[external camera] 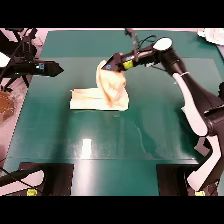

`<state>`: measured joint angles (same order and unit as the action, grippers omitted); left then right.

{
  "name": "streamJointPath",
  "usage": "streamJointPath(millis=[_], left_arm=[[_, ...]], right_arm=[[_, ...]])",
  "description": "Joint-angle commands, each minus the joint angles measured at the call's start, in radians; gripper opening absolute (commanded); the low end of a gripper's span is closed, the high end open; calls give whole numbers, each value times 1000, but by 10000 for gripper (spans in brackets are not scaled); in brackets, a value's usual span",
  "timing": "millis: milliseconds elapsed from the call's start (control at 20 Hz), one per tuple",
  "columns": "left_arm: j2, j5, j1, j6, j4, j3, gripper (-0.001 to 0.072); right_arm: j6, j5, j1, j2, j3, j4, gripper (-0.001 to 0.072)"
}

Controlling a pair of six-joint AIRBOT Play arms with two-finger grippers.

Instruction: Fold the shirts.

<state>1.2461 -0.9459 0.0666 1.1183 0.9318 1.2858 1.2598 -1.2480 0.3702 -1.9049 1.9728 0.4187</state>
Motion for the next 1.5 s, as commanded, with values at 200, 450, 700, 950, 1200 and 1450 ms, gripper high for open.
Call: streamJointPath(millis=[200, 450, 700, 950, 1200, 1450], left_arm=[[-14, -65, 36, -1, 10, 0, 20], [-14, -68, 36, -1, 10, -1, 20], [-14, -68, 35, -1, 10, -1, 20], [-14, -65, 36, -1, 10, -1, 20], [-14, -48, 36, -1, 10, -1, 20], [-14, -39, 35, 0, 5, -9, 20]], right_arm=[[124, 98, 157, -157, 20, 60, 22], [170, 136, 211, -244, 80, 43, 22], [172, 158, 232, -244, 37, -38, 329], [91, 188, 233, -244, 89, -232, 437], [93, 187, 241, -244, 89, -323, 436], [94, 141, 240, -244, 89, -323, 422]])
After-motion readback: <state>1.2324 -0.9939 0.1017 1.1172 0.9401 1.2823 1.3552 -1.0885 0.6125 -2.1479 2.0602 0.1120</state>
